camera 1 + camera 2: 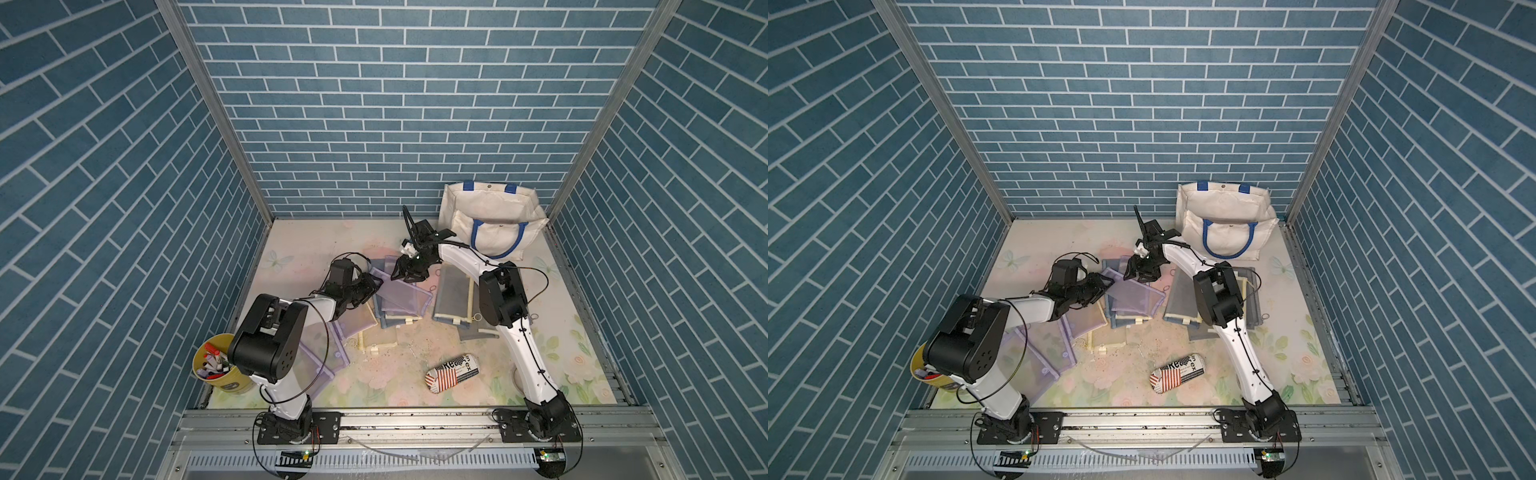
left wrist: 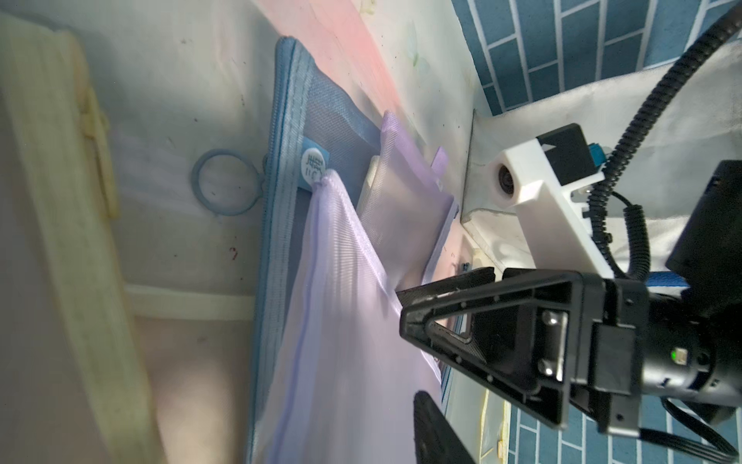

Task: Put the pencil pouch into the canvas bag
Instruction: Pick up the pencil pouch.

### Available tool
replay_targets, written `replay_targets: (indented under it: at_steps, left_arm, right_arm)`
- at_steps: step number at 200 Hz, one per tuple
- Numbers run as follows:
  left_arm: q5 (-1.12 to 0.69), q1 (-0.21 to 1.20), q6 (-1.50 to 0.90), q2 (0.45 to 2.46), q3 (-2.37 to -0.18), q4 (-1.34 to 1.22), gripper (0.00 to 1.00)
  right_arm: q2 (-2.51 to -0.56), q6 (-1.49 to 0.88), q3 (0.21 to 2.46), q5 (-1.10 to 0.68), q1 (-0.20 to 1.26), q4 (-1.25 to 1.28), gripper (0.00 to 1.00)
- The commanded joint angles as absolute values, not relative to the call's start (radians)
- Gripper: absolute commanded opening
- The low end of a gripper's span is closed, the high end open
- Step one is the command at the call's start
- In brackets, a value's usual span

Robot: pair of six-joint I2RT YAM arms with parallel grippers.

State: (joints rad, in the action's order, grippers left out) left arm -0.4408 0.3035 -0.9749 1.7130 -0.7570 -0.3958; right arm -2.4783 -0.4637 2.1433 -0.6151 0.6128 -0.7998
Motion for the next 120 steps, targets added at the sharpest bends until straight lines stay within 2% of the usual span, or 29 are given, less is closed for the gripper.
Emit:
replay_targets:
  at_steps: [1, 16, 28, 45, 57, 120]
  left_arm:
    - [-0.418, 0.315, -0.971, 1.711, -0.766, -0.411, 0.39]
    - [-0.410, 0.317, -0.971, 1.702, -0.755, -0.413, 0.37]
    - [-0.407, 0.317, -0.970, 1.694, -0.749, -0.415, 0.31]
    - [-0.407, 0.317, -0.965, 1.676, -0.744, -0.416, 0.12]
    - [-0.409, 0.317, -0.957, 1.654, -0.744, -0.407, 0.03]
    - [-0.598, 0.318, -0.872, 1.490, -0.801, -0.431, 0.00]
  right_arm:
    - [-2.397, -0.455, 2.047, -0.643, 0.631, -0.738, 0.58]
    - [-2.351, -0.486, 1.974, -0.657, 0.632, -0.676, 0.58]
    - [-2.319, -0.515, 1.920, -0.671, 0.632, -0.628, 0.58]
    - [-2.274, -0.542, 1.859, -0.692, 0.632, -0.575, 0.57]
    - [-2.235, -0.552, 1.828, -0.693, 0.629, -0.554, 0.57]
    - [-1.907, -0.642, 1.542, -0.750, 0.610, -0.330, 0.62]
